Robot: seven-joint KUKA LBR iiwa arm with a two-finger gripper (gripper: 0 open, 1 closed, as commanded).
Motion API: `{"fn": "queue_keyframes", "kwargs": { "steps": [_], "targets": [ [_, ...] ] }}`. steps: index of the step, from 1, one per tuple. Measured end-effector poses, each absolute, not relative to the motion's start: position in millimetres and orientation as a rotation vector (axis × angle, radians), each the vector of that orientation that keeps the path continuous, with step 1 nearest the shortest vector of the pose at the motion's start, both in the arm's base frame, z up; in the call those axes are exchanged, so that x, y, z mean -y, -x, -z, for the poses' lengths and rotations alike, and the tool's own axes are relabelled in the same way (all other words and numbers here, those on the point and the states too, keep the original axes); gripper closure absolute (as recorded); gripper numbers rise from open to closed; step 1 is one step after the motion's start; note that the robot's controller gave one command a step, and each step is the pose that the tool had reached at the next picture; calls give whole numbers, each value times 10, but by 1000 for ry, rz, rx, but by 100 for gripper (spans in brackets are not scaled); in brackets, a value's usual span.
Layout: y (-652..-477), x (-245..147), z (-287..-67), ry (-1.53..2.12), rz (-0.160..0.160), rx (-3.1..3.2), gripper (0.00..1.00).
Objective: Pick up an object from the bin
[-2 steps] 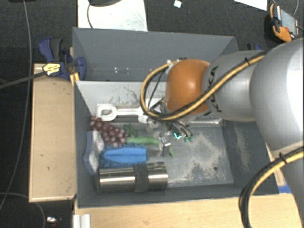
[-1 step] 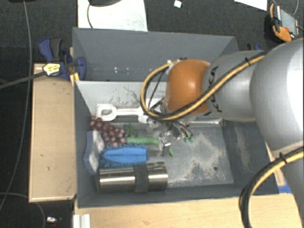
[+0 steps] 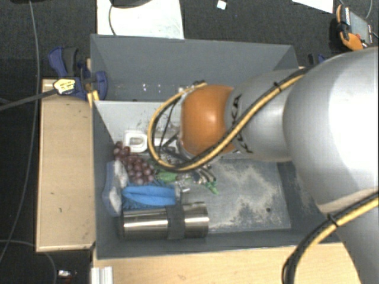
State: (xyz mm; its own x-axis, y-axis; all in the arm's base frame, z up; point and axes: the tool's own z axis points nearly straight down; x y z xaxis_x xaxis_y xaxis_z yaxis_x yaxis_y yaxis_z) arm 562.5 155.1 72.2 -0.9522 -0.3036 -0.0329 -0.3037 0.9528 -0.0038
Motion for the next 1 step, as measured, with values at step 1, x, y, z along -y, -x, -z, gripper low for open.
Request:
{"fn": "queue_keyframes", "kwargs": {
  "steps": [1],
  "targets": [
    [-5606, -1495, -733, 477, 2, -3066, 0]
  ]
}}
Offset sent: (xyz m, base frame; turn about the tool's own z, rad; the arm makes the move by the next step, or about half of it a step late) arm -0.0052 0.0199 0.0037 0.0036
